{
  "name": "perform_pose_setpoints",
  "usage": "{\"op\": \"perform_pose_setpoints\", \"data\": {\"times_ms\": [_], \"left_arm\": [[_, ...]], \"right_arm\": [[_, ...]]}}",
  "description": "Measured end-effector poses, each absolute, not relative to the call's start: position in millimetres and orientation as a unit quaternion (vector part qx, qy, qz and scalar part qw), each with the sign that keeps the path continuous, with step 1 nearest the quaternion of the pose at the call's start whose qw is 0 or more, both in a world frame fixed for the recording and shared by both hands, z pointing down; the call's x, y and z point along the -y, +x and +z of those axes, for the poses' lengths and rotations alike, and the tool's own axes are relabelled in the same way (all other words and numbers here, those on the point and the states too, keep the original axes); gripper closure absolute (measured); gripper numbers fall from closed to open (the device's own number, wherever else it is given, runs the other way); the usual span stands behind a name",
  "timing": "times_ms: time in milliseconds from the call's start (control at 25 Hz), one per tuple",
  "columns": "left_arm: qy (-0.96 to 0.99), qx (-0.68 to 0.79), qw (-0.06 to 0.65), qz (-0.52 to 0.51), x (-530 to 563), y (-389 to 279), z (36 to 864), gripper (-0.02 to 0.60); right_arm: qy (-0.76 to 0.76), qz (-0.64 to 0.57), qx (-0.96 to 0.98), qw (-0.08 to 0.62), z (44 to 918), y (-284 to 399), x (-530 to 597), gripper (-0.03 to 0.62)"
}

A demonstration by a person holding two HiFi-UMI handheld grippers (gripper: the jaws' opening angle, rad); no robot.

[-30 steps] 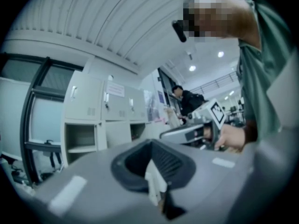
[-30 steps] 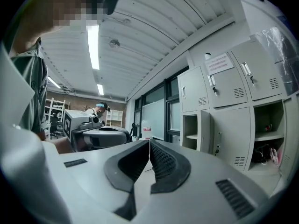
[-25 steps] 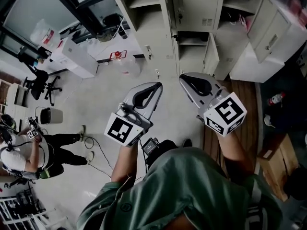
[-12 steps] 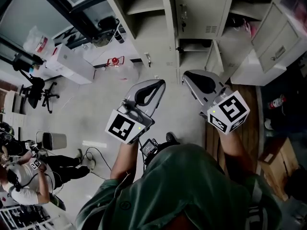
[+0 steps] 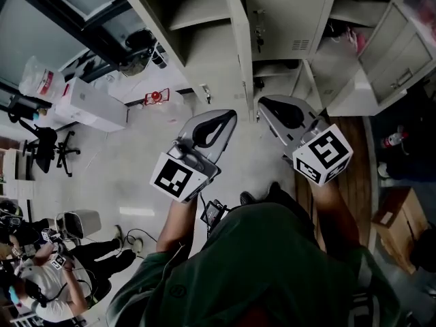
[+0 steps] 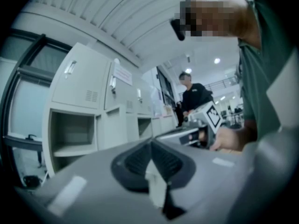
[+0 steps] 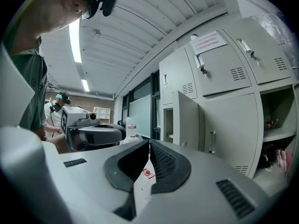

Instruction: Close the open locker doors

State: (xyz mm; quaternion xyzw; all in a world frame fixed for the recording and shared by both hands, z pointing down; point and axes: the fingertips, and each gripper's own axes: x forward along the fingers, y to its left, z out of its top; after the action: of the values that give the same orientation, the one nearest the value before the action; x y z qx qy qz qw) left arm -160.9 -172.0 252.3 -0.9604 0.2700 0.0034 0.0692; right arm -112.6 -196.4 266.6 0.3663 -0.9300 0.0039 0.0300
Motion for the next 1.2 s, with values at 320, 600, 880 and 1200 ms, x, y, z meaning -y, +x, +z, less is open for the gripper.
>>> {"op": "perform_pose_setpoints", "data": {"times_ms": [320, 600, 880, 1200], "left_arm": [[-0.956, -0.284, 0.074, -0.002, 225.2, -147.9, 253.7, 0.579], [-0.943, -0.323, 0.080, -0.009, 266.0, -143.2, 250.7, 0.578], [-0.928, -0.366, 0.064, -0.021, 275.1, -160.5, 262.6, 0.579], [-0.912, -0.406, 0.053, -0.013, 296.8, -211.4, 270.2, 0.579]], "right_arm": [[0.342, -0.001, 0.939, 0.043, 281.3, -107.2, 255.5, 0.586], [0.300, 0.008, 0.952, 0.055, 294.0, -112.0, 295.9, 0.507], [0.246, 0.018, 0.968, 0.040, 296.2, -141.1, 300.3, 0.517], [0.215, 0.020, 0.975, 0.043, 300.1, -192.3, 315.9, 0.522]]}}
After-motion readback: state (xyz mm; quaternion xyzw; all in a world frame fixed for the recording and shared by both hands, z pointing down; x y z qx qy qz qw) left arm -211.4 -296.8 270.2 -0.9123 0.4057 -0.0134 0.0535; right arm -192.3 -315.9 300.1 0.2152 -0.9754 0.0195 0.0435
